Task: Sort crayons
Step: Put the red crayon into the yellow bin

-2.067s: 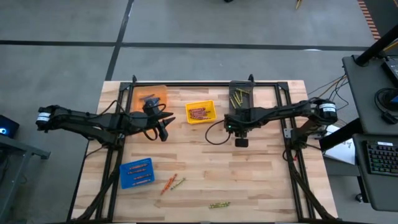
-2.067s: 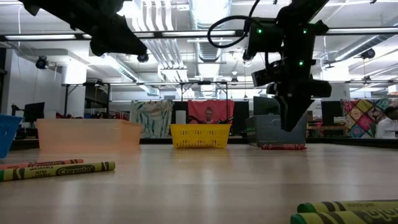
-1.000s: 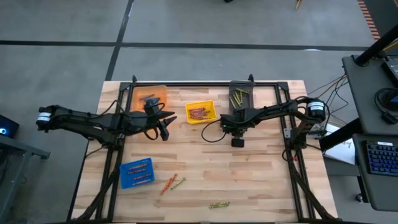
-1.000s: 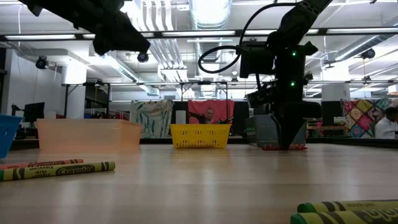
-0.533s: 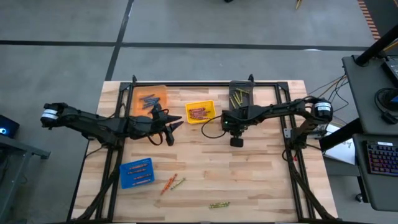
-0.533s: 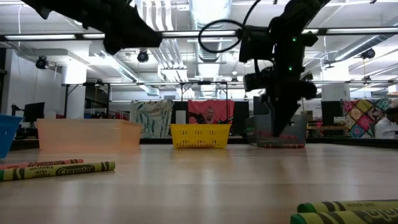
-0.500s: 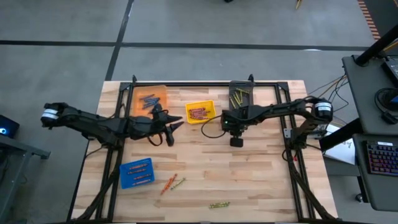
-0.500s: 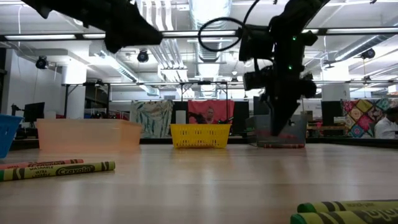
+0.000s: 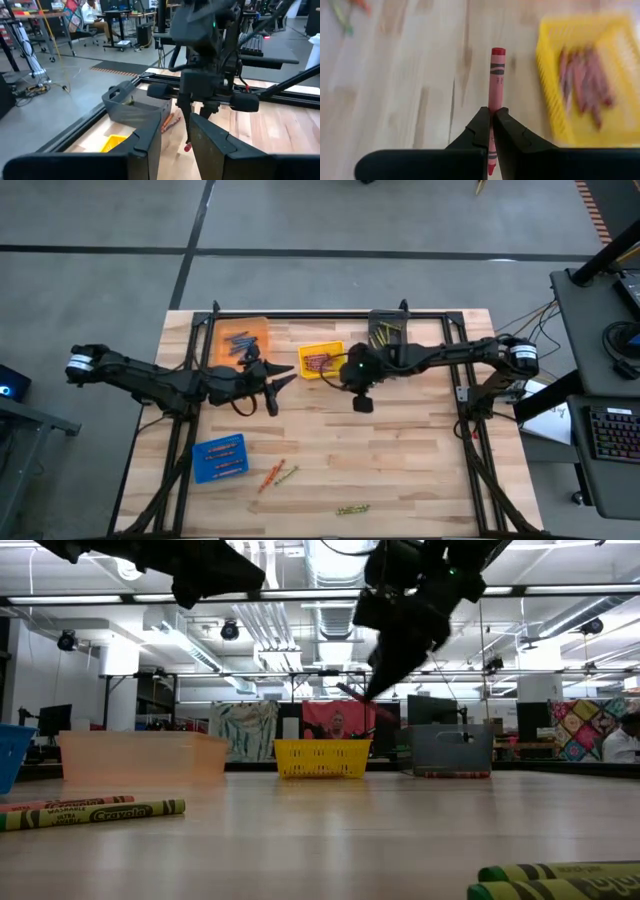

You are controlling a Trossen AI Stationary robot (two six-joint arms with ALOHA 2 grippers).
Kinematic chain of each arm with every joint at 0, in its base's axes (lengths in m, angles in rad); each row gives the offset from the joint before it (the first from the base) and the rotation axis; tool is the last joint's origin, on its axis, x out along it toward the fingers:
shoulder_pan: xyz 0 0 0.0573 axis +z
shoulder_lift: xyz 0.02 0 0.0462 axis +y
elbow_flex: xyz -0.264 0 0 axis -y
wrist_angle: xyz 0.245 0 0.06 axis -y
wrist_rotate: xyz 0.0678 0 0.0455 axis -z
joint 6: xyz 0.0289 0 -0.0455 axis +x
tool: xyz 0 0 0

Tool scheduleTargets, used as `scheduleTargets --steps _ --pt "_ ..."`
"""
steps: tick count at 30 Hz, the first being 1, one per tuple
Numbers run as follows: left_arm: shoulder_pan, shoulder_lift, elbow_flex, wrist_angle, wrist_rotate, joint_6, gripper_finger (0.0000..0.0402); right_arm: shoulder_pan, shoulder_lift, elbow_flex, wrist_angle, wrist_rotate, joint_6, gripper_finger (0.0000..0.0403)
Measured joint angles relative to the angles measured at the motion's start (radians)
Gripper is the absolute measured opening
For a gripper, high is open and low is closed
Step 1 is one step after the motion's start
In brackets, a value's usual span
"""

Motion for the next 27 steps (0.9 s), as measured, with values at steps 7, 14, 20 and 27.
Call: scheduleTargets --steps 7,14,20,27 --pt "0.000 -0.018 0.023 -0.003 -0.024 0.077 0.0084 -0.020 0.003 0.030 0.215 0.006 -0.061 0.0009" --pt "0.000 -0.029 0.024 -0.004 -0.024 0.105 0.0084 -0.087 0.036 0.044 0.373 0.009 -0.083 0.0009" --pt "0.000 -0.050 0.024 -0.007 -0.025 0.130 0.0084 -0.138 0.121 0.047 0.443 0.010 -0.106 0.0009" --pt "0.000 -0.081 0.024 -0.016 -0.026 0.160 0.0084 -0.179 0.193 0.060 0.431 0.013 -0.127 0.0009"
